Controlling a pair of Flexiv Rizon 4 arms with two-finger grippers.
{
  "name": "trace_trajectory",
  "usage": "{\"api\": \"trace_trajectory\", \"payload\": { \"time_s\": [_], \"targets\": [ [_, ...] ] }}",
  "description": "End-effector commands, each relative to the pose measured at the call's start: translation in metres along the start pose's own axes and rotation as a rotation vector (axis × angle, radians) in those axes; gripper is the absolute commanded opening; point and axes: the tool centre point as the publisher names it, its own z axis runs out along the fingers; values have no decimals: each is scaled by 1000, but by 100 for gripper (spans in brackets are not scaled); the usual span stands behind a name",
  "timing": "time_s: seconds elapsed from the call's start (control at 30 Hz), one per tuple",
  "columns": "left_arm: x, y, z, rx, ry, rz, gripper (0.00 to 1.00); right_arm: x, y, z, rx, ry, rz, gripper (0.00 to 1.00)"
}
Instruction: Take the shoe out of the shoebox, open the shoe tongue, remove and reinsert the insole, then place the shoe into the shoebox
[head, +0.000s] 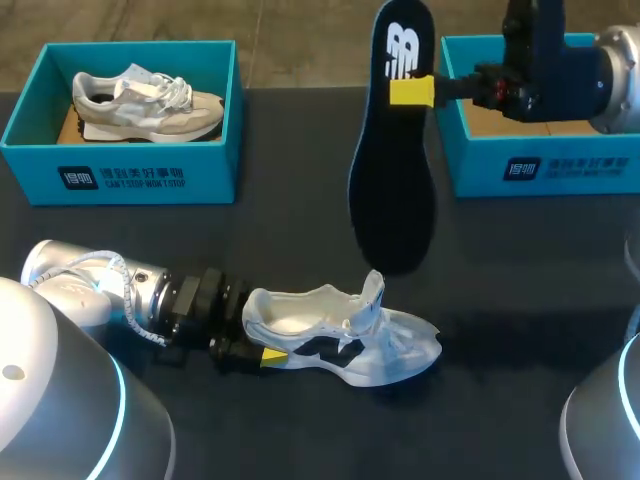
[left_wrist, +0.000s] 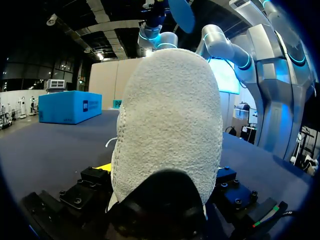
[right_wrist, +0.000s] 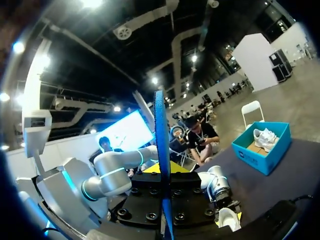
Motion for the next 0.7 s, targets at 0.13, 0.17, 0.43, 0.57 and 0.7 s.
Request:
{"api": "trace_trajectory", "payload": {
  "time_s": [0.13,0.17,0.43,0.57,0.7],
  "targets": [
    [-1,2,2,-1,-1,0,0,12,-10,-6,14,-10,10,0],
    [-1,2,2,-1,-1,0,0,11,-12,-7,16,-8,9,0],
    [-1,2,2,-1,-1,0,0,8,-21,-16,28,-7,62,0],
    [-1,2,2,-1,-1,0,0,7,-21,-17,26,-6,65,0],
    [-1,2,2,-1,-1,0,0,7,-21,-17,26,-6,65,0]
  ]
}}
